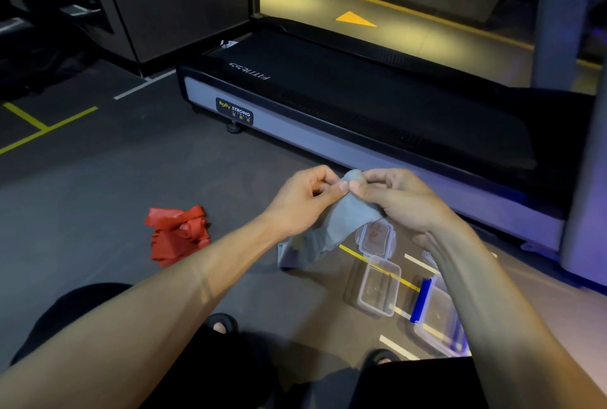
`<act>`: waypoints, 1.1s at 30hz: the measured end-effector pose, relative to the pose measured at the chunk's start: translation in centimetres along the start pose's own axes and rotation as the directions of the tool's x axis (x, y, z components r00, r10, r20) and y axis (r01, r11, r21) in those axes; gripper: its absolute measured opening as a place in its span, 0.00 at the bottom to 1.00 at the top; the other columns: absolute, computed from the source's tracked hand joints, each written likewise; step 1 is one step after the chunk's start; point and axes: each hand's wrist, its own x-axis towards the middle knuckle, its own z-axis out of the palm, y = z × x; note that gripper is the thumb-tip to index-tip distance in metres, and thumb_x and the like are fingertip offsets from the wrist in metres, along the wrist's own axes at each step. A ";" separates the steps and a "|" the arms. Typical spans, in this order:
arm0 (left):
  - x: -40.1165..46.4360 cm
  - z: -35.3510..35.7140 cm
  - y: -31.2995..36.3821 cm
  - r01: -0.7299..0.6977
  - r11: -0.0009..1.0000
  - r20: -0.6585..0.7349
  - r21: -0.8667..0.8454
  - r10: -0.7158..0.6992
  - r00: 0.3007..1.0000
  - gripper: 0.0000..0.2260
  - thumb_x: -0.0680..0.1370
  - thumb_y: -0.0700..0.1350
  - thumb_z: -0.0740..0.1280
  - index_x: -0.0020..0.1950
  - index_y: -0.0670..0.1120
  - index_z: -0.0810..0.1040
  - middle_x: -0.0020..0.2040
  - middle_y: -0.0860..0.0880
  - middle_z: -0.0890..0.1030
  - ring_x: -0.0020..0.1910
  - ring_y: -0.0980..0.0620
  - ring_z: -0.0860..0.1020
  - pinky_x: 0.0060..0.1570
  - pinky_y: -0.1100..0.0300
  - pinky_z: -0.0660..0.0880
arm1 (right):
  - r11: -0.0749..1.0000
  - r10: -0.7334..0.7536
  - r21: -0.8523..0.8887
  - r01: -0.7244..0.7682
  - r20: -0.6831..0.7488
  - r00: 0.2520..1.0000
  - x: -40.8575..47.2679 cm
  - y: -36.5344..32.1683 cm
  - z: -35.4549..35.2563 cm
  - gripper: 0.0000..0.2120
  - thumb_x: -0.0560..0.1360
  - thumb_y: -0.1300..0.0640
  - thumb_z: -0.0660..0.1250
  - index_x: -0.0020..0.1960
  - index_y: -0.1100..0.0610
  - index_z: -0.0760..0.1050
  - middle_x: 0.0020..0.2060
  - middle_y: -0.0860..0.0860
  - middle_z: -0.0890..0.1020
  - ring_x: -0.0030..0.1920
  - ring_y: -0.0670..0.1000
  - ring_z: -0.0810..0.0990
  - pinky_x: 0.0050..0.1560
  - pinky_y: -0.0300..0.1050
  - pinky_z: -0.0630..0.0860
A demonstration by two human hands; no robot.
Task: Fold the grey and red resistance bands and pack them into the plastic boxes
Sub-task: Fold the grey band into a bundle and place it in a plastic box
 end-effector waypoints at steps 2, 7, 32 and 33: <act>0.0 0.0 0.1 0.011 1.000 0.041 -0.024 -0.010 0.999 0.09 0.82 0.47 0.67 0.43 0.48 0.75 0.31 0.49 0.67 0.31 0.56 0.62 0.30 0.63 0.59 | 1.000 -0.005 -0.012 0.005 -0.018 1.000 0.1 0.0 -0.1 0.10 0.79 0.57 0.71 0.57 0.60 0.83 0.49 0.55 0.88 0.49 0.49 0.85 0.53 0.43 0.79; -0.4 -0.4 0.0 0.092 0.995 0.181 -0.049 -0.082 0.980 0.14 0.80 0.54 0.67 0.46 0.43 0.76 0.38 0.46 0.67 0.37 0.49 0.63 0.34 0.57 0.61 | 1.000 0.002 -0.014 -0.002 -0.022 1.000 0.0 -0.2 -0.6 0.08 0.79 0.56 0.72 0.54 0.59 0.84 0.44 0.53 0.87 0.44 0.49 0.85 0.47 0.41 0.79; -0.4 -0.6 0.0 0.058 0.998 0.163 0.034 -0.063 0.985 0.16 0.79 0.52 0.71 0.34 0.50 0.73 0.32 0.46 0.67 0.32 0.50 0.61 0.31 0.56 0.56 | 0.999 0.038 -0.037 -0.039 -0.023 0.999 -0.1 0.4 -0.6 0.08 0.83 0.58 0.65 0.56 0.60 0.81 0.42 0.52 0.86 0.41 0.48 0.83 0.42 0.41 0.76; -0.4 -0.6 0.0 0.046 0.998 0.163 0.049 -0.053 0.985 0.16 0.78 0.55 0.71 0.34 0.50 0.73 0.31 0.47 0.68 0.33 0.49 0.62 0.32 0.56 0.57 | 0.999 0.032 -0.043 -0.033 -0.028 0.999 0.0 0.6 -0.5 0.09 0.84 0.58 0.64 0.56 0.60 0.81 0.42 0.52 0.86 0.42 0.48 0.82 0.43 0.42 0.76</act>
